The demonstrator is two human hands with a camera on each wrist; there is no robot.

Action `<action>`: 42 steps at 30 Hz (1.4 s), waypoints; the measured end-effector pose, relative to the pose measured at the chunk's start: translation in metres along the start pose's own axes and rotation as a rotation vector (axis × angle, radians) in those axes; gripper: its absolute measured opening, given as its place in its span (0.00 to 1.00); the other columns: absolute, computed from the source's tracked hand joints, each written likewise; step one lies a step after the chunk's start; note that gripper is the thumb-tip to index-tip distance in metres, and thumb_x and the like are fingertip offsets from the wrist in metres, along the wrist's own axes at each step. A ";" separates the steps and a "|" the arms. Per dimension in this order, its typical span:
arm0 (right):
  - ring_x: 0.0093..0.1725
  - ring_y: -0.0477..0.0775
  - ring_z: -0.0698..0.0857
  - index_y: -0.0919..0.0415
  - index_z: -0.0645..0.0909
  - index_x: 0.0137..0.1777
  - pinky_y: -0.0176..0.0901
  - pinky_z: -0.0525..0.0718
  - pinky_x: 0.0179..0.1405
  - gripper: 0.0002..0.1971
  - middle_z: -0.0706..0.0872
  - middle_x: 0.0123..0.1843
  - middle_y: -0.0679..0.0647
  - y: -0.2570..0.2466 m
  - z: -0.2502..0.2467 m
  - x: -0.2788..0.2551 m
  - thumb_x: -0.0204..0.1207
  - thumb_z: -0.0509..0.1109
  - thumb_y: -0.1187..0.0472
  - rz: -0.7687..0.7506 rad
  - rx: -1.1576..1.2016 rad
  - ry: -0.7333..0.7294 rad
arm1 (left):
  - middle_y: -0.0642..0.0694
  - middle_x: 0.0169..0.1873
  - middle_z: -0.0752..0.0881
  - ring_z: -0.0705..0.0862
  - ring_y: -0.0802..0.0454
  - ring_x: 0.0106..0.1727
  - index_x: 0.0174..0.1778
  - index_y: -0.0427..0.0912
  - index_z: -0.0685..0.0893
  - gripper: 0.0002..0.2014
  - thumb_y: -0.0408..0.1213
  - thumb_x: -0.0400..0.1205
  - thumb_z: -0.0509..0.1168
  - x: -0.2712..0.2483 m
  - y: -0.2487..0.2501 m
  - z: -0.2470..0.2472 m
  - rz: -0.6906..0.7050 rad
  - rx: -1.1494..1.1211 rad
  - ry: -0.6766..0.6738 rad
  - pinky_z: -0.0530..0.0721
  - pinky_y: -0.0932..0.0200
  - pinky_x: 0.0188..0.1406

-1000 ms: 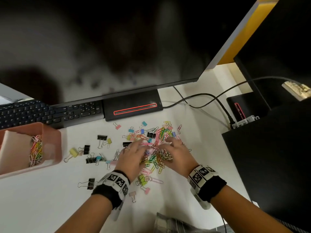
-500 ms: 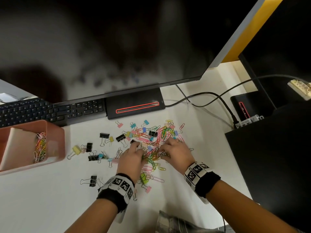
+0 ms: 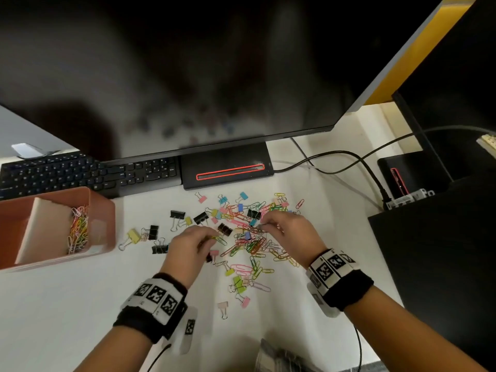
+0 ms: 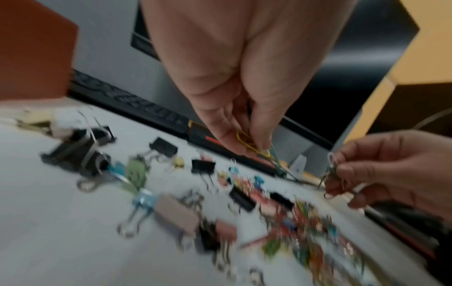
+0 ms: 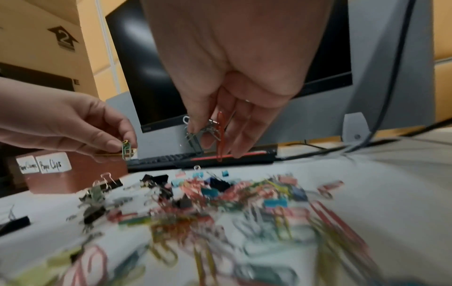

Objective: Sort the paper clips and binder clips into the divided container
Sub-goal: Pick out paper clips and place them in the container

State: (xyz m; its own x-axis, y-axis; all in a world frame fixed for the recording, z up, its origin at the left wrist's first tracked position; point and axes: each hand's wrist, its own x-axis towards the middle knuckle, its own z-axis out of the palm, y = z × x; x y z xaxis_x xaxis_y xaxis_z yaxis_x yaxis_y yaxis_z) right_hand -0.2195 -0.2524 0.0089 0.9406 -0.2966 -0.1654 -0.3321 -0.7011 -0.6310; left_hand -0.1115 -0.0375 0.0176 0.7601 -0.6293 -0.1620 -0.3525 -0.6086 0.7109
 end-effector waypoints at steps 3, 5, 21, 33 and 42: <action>0.42 0.45 0.86 0.52 0.83 0.52 0.46 0.86 0.46 0.07 0.90 0.45 0.48 -0.030 0.000 0.010 0.77 0.68 0.52 -0.033 0.090 -0.009 | 0.52 0.40 0.86 0.83 0.69 0.38 0.47 0.42 0.88 0.10 0.26 0.74 0.70 -0.009 -0.006 -0.042 -0.065 -0.066 0.128 0.74 0.85 0.43; 0.44 0.47 0.87 0.52 0.83 0.52 0.45 0.85 0.49 0.07 0.90 0.46 0.49 -0.063 0.004 0.022 0.77 0.68 0.54 -0.090 0.122 -0.028 | 0.52 0.39 0.87 0.83 0.73 0.39 0.48 0.43 0.88 0.09 0.27 0.74 0.70 -0.016 -0.016 -0.075 -0.116 -0.080 0.217 0.75 0.85 0.40; 0.58 0.51 0.85 0.55 0.76 0.68 0.47 0.82 0.62 0.18 0.85 0.63 0.55 -0.289 0.127 0.125 0.80 0.64 0.53 -0.231 0.298 -0.255 | 0.44 0.62 0.83 0.81 0.49 0.63 0.68 0.40 0.77 0.17 0.32 0.82 0.61 -0.022 -0.108 -0.205 -0.334 -0.008 0.339 0.76 0.58 0.65; 0.47 0.49 0.79 0.54 0.80 0.61 0.45 0.81 0.49 0.22 0.77 0.53 0.47 -0.034 0.028 -0.027 0.66 0.78 0.55 0.204 -0.118 -0.055 | 0.47 0.60 0.79 0.79 0.53 0.60 0.67 0.46 0.77 0.17 0.43 0.82 0.61 -0.022 -0.023 -0.014 0.040 0.023 -0.392 0.73 0.66 0.61; 0.63 0.60 0.71 0.49 0.69 0.72 0.47 0.70 0.67 0.41 0.70 0.66 0.57 0.030 0.021 -0.050 0.58 0.83 0.53 0.395 -0.116 -0.093 | 0.45 0.64 0.72 0.74 0.46 0.64 0.70 0.44 0.72 0.25 0.46 0.78 0.65 0.007 -0.004 0.061 -0.040 0.380 -0.320 0.76 0.51 0.66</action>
State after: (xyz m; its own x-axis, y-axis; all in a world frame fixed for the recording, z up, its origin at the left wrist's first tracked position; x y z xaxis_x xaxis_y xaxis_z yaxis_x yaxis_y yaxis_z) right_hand -0.2747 -0.2449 -0.0176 0.7402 -0.5011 -0.4484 -0.6691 -0.6154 -0.4167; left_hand -0.1384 -0.0687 -0.0287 0.5926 -0.6825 -0.4278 -0.5461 -0.7308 0.4095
